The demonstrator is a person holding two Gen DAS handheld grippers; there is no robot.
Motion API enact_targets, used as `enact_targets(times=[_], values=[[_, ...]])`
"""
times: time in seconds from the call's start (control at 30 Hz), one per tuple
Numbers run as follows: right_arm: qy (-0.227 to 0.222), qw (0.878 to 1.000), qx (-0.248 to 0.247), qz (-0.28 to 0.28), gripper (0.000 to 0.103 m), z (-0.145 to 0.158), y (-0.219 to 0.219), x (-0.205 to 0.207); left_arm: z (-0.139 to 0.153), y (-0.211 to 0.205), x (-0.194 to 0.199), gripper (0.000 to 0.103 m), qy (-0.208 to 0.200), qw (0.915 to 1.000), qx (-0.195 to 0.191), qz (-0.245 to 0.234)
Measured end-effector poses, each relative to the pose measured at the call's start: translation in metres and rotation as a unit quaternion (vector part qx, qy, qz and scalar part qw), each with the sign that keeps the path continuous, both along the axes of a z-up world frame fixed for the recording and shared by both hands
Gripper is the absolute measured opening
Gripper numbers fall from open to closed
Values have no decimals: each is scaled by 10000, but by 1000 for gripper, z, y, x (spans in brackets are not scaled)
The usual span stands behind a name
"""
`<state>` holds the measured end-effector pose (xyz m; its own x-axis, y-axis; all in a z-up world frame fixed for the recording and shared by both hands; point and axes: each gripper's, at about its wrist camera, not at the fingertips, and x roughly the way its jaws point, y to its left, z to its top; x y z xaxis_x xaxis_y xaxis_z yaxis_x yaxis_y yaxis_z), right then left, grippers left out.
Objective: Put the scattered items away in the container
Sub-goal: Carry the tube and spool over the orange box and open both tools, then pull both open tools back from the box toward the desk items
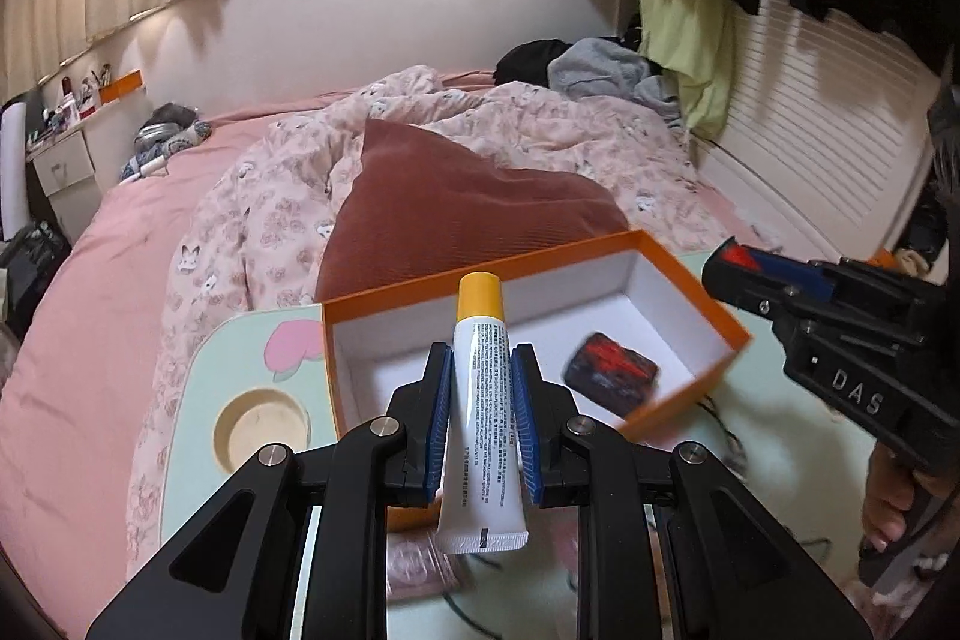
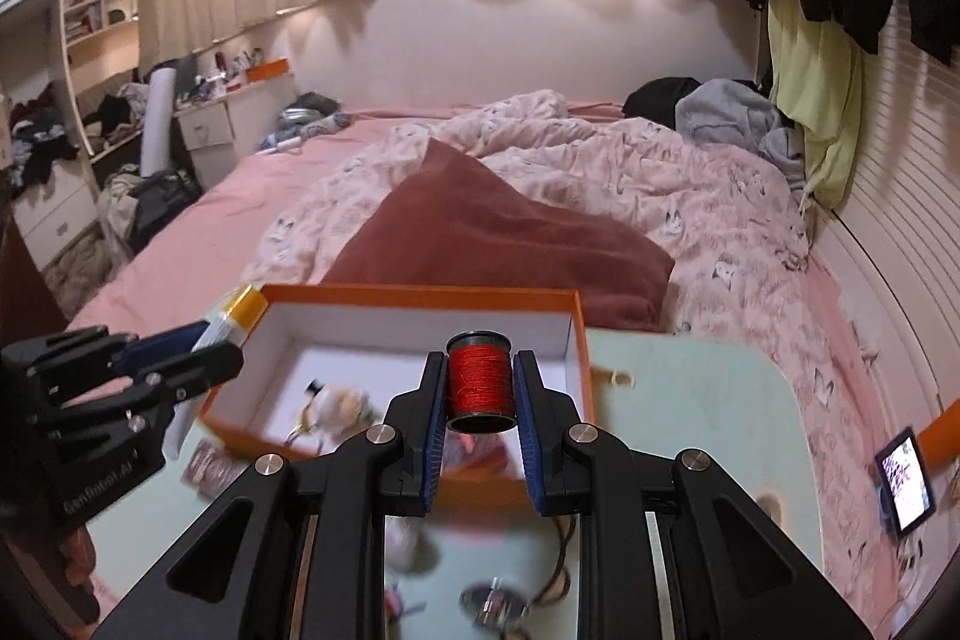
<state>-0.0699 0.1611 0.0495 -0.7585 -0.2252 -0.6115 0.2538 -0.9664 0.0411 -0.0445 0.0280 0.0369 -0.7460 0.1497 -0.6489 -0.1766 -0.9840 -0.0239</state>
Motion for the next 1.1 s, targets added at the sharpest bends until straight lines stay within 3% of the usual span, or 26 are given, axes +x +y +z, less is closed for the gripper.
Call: enact_targets(times=[0.07, 0.2, 0.37, 0.57, 0.63, 0.7, 0.77, 0.97, 1.1], values=[[-122, 9999, -13, -23, 21, -4, -2, -13, -6, 3, -6, 21, -20, 9999, -103, 19], [-322, 9994, -45, -83, 21, -16, -6, -25, -15, -1, -16, 21, -238, 9996, 164, 59], [-462, 9989, 7, -100, 21, -30, -8, -30, -21, -4, -19, 21, -329, 9992, 135, 164], [-489, 9986, -167, -81, 22, -33, -6, -30, -22, -14, -20, 25, -357, 9978, 491, 265], [-446, 9988, -183, -81, 30, -30, -6, -26, -18, -17, -16, 45, -239, 9975, 594, 312], [-314, 9993, -155, -123, 51, -27, -6, -20, -13, -21, -10, 66, -126, 9971, 672, 338], [-205, 9996, -122, -115, 56, -24, -7, -14, -7, -24, -2, 69, 17, 9967, 738, 342], [-148, 9999, -45, 62, 57, -15, -6, 20, 7, -29, 34, 69, -20, 9976, 626, 309], [-357, 9989, -57, 312, 71, -21, -6, 61, 3, -30, 77, 69, 25, 9976, 665, 214]])
